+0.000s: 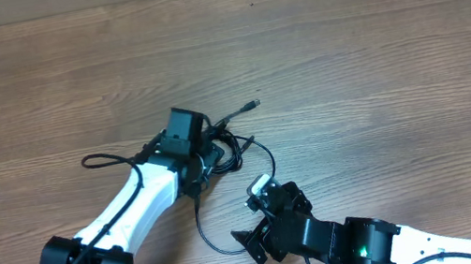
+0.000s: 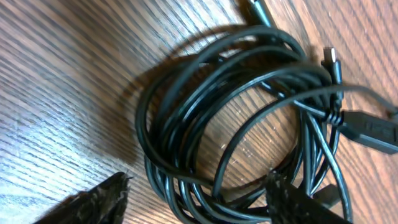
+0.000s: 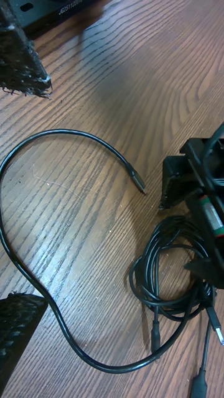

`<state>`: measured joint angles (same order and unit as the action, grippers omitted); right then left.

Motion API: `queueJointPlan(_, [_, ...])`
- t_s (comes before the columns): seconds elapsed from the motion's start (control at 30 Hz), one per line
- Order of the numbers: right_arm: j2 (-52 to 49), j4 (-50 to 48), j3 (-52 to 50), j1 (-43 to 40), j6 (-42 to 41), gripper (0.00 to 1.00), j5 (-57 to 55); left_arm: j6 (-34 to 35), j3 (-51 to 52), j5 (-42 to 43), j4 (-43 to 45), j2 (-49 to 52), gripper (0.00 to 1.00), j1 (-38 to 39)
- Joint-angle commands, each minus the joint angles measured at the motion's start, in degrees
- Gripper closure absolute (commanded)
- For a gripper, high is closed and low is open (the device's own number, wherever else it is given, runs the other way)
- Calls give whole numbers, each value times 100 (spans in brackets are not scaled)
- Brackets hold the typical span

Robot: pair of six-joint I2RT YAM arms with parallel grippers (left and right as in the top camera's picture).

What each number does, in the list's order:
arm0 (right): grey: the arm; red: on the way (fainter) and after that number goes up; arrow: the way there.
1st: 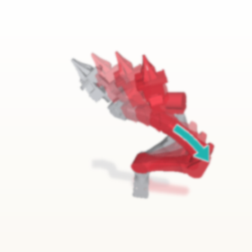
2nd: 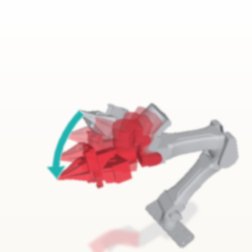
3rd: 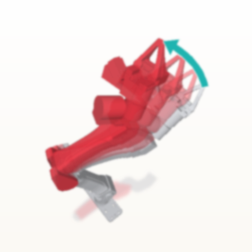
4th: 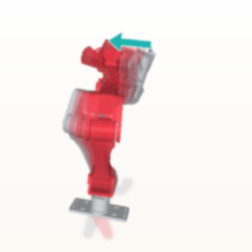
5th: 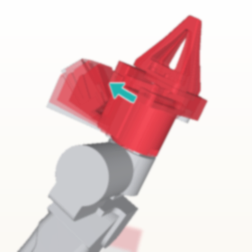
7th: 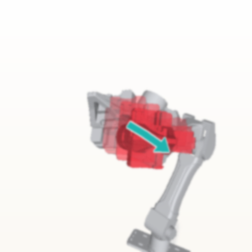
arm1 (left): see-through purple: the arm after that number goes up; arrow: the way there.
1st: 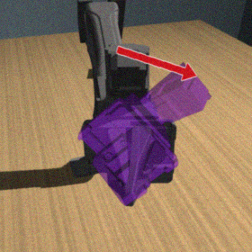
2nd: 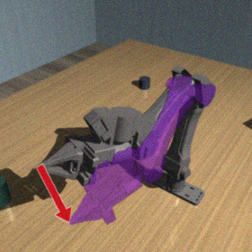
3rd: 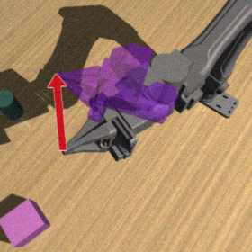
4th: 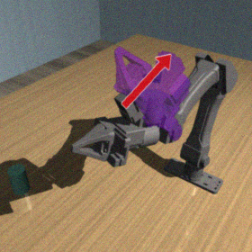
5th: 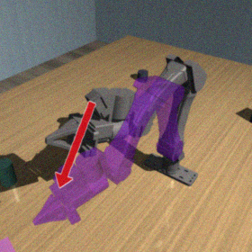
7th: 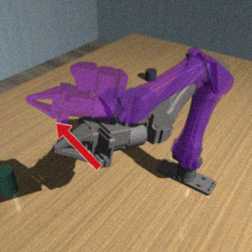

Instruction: Untangle cables

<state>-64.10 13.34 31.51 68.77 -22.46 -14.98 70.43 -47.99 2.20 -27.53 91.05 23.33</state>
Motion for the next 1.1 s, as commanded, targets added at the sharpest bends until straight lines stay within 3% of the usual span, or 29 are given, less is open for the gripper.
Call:
queueJointPlan(0.0, [4, -42, 39, 22, -28, 0, -39, 46, 70, -525, 11, -39, 32, 190])
queueJointPlan(0.27, [4, -37, 39, 22, -28, 0, 7, 50, 114, -883, -22, 28, 32, 306])
queueJointPlan(0.5, [4, -42, 39, 22, -26, 0, 26, 46, 114, -686, 256, 352, 31, 293])
queueJointPlan(0.6, [4, -46, 39, 22, -26, 0, 50, 48, 114, -682, 295, 372, 51, 284])
queueJointPlan(0.7, [4, -46, 39, 22, -26, 0, 63, 46, 111, -688, 280, 372, 89, 284])
queueJointPlan(0.73, [7, -50, 39, 22, -28, 0, 83, 46, 114, -688, 271, 372, 96, 284])
queueJointPlan(0.9, [13, -85, 42, 22, -28, 0, 114, -153, 50, -564, 173, 278, 96, 181])
queueJointPlan(1.0, [109, -85, 44, 22, -55, 17, 238, -299, -35, -472, -160, 31, 96, 81])
queueJointPlan(1.07, [223, -87, 46, 22, -358, 20, 238, -321, -129, -400, -516, -232, 96, 15])
